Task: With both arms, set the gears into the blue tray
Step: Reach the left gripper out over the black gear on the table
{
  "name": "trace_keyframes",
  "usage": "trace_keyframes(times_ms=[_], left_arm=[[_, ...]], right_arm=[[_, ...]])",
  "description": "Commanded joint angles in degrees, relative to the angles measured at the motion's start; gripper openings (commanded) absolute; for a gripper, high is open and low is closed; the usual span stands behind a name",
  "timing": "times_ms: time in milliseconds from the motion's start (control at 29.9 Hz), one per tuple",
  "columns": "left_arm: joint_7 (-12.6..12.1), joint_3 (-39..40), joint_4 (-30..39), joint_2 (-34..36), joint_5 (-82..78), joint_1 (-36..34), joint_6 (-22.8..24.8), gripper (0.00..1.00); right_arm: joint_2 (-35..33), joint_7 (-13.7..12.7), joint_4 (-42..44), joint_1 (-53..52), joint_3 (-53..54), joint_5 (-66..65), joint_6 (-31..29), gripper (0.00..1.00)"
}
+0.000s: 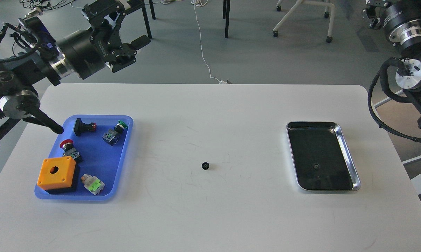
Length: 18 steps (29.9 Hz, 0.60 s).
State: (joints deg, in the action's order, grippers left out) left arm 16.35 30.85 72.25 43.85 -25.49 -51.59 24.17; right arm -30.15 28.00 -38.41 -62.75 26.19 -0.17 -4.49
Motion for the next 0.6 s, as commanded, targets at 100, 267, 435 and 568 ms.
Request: trace_keyframes(times_ms=[100,267,435,568], left_arm=[[-0.26,-2.64,12.04,-7.37,-51.14,-0.27,1.15,0.98],[-0.26,-3.78,12.04,-9.92,-56.16,-0.01,1.15,0.98],[-0.79,-7.29,11.95,-10.01,-64.22,-0.18,1.06,0.98],[-0.79,-8.61,11.51,-10.19,-76.70,0.35,0.88,0.97]], right_arm=[[0.00,0.00,0.09,11.07,11.95,10.54,-10.53,0.99],[0.00,0.00,0.00,12.22,12.30,10.55,-10.98,0.99],[0.00,0.00,0.08,12.92,12.39,10.72,-12.38,0.99],[0.26,0.00,-0.35,14.32,13.09,11.33,-16.68,0.99]])
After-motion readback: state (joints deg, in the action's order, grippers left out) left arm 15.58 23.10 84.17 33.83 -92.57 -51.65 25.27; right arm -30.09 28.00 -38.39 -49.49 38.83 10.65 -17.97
